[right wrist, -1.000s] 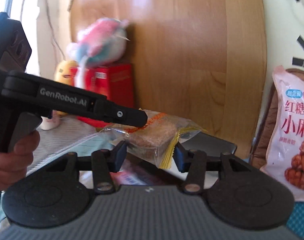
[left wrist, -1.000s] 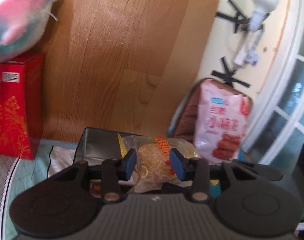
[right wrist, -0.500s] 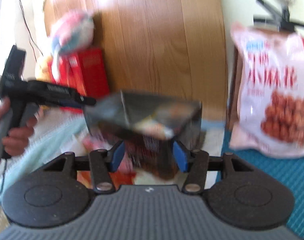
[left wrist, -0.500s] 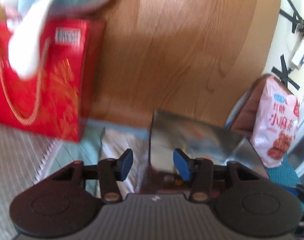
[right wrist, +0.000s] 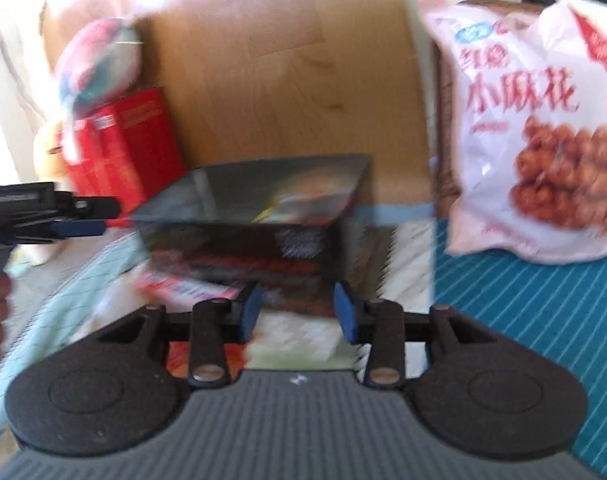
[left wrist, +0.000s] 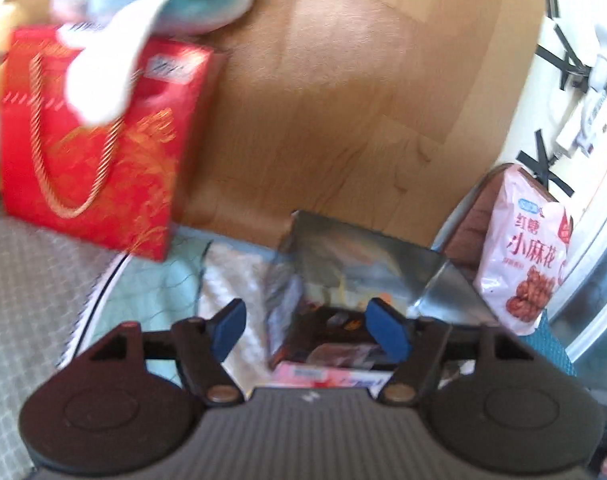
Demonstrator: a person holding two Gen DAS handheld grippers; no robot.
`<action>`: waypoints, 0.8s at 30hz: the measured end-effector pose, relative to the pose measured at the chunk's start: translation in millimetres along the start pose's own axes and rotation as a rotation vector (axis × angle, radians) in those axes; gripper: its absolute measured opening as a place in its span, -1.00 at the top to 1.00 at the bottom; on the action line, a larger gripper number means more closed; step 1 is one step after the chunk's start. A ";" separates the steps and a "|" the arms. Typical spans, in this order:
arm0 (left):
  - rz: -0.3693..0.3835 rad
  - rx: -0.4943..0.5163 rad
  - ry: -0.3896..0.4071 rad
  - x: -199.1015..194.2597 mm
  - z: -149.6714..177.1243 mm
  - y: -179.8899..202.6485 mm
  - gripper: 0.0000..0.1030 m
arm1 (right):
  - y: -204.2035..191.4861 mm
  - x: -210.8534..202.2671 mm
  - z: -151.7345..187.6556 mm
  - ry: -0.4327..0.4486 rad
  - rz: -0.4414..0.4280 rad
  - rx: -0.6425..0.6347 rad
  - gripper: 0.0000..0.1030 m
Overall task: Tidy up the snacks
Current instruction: 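Lift the pastry box and release it into the black tin box, then grasp the small pink carton with the left gripper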
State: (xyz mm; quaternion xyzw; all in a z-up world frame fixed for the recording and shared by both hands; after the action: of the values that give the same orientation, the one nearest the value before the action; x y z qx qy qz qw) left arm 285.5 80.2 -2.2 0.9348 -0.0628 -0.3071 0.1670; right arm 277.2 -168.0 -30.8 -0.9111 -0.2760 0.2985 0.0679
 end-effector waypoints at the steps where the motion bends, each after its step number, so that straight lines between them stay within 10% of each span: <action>1: -0.003 -0.005 -0.029 5.1 5.4 -3.1 -0.33 | -4.5 2.5 3.5 -0.018 -0.029 0.006 0.16; 8: 0.037 -0.067 -0.168 32.6 39.0 0.5 -0.20 | -19.4 52.5 4.9 -0.119 -0.090 0.094 0.15; 15: 0.060 0.151 -0.215 -4.4 88.0 33.5 -0.02 | -38.5 59.4 17.4 -0.155 -0.120 0.056 0.13; 19: 0.137 0.257 -0.281 -34.4 113.5 51.6 -0.25 | -48.1 38.7 25.9 -0.157 -0.125 -0.023 0.13; 24: 0.153 0.210 -0.172 -55.6 66.7 34.7 -0.42 | -46.3 23.3 20.9 -0.125 -0.100 -0.085 0.13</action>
State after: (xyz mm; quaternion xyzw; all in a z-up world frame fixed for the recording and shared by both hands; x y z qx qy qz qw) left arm 200.6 41.6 -9.7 0.9098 -0.1800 -0.3643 0.0851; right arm 259.2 -117.4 -46.2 -0.8779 -0.3372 0.3391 0.0264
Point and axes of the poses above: each gripper's, at about its wrist camera, not at the fingertips, and x roughly the way its jaws point, y to its right, z to its underside, the point moved 10 cm from there along x, roughly the way its jaws point, and after that the axes turned 3 degrees about -z, right-handed, at the moved point
